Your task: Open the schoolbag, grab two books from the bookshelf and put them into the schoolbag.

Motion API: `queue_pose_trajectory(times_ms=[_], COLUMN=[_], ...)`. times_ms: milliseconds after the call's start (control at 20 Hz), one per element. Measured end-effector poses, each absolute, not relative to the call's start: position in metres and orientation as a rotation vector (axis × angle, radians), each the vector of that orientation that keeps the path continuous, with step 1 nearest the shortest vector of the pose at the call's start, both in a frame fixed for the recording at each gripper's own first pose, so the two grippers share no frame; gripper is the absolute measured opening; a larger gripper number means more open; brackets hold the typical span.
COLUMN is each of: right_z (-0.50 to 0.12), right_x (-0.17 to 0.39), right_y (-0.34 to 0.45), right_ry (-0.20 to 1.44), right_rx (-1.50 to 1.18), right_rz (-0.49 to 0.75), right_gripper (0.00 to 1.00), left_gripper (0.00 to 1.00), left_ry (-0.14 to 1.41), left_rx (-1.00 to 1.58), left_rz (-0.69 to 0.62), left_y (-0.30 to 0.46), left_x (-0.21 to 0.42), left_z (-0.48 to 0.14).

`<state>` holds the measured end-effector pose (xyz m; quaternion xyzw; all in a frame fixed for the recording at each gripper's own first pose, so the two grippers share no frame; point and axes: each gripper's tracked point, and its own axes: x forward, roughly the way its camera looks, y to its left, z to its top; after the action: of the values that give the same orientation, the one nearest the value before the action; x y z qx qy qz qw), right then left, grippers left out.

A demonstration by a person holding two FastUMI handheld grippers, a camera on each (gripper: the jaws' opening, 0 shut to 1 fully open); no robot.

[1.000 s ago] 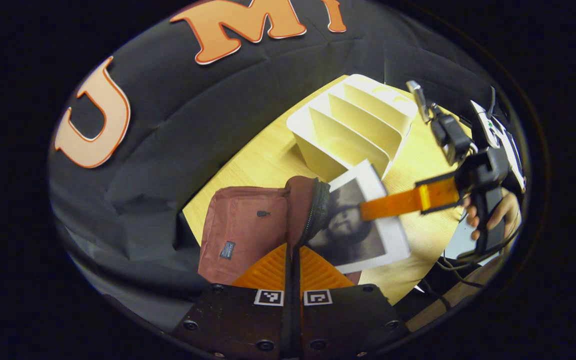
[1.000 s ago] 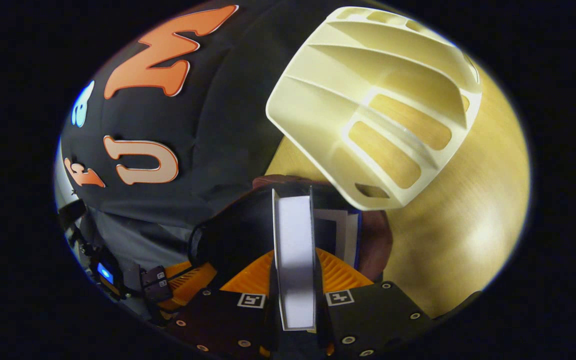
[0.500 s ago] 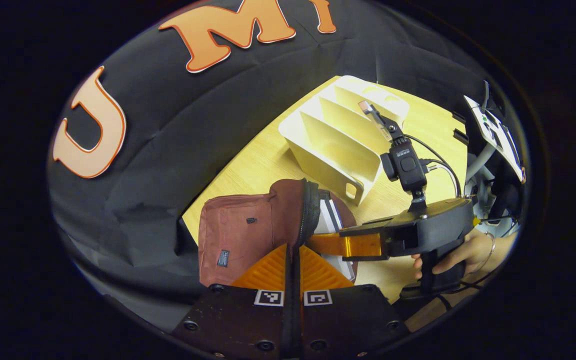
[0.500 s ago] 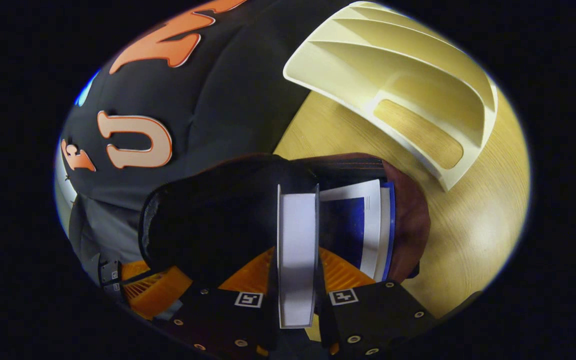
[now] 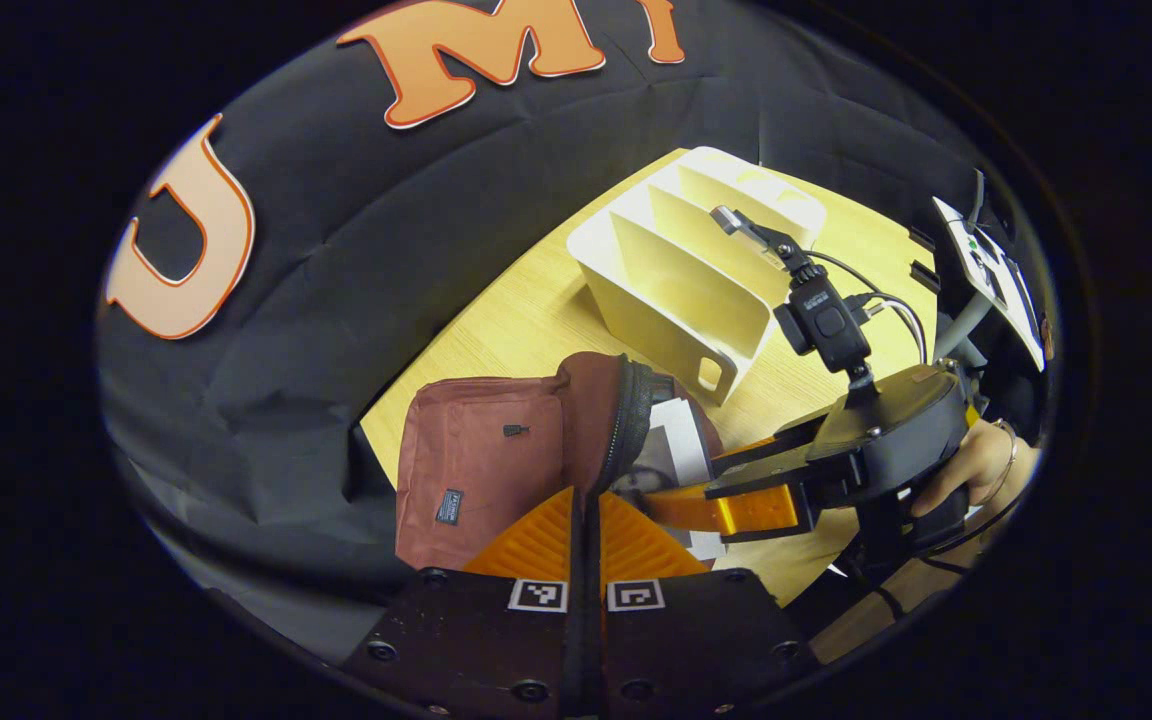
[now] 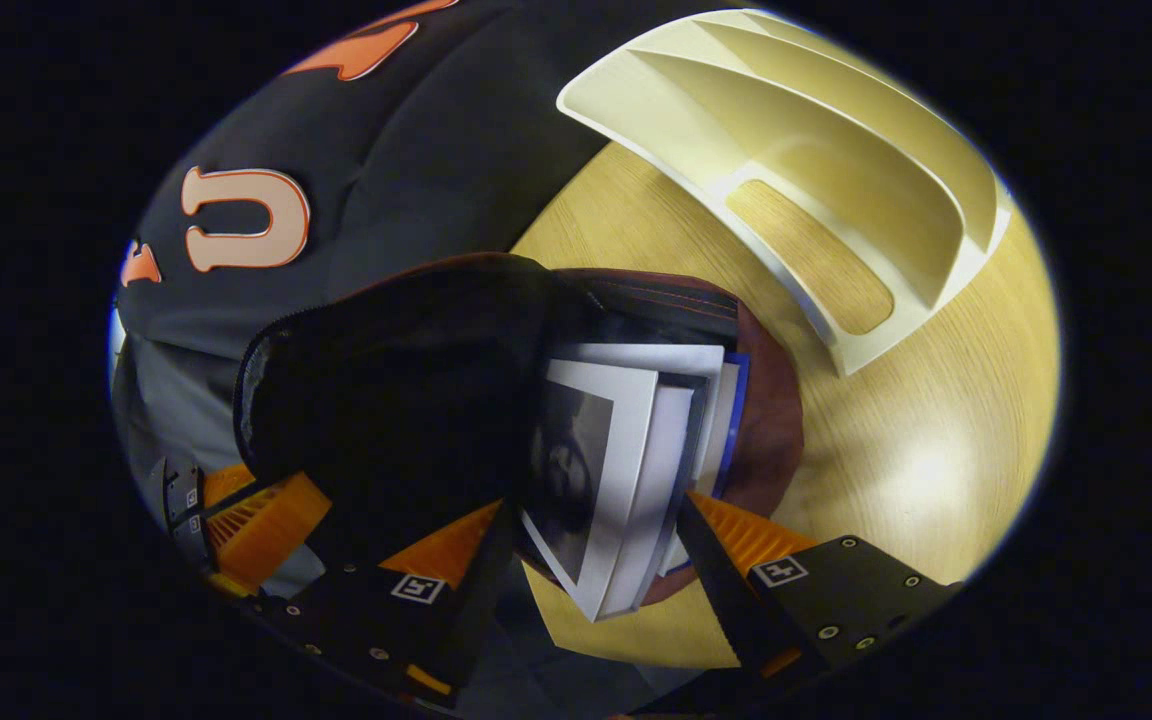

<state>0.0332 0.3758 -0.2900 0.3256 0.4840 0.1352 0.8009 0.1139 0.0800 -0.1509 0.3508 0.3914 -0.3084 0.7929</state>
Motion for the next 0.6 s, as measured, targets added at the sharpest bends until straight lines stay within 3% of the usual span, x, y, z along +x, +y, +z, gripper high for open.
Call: queue_pose_trajectory(times_ms=[600], right_z=[-0.253], right_x=[0.025], right_y=[0.267], right_ry=[0.968], right_rx=[0.721], right_rz=[0.212], right_gripper=[0.97], left_gripper=[0.03], left_ry=[0.947], left_rx=[0.682], left_rz=[-0.704], left_y=[0.072], left_x=[0.084], left_z=[-0.192])
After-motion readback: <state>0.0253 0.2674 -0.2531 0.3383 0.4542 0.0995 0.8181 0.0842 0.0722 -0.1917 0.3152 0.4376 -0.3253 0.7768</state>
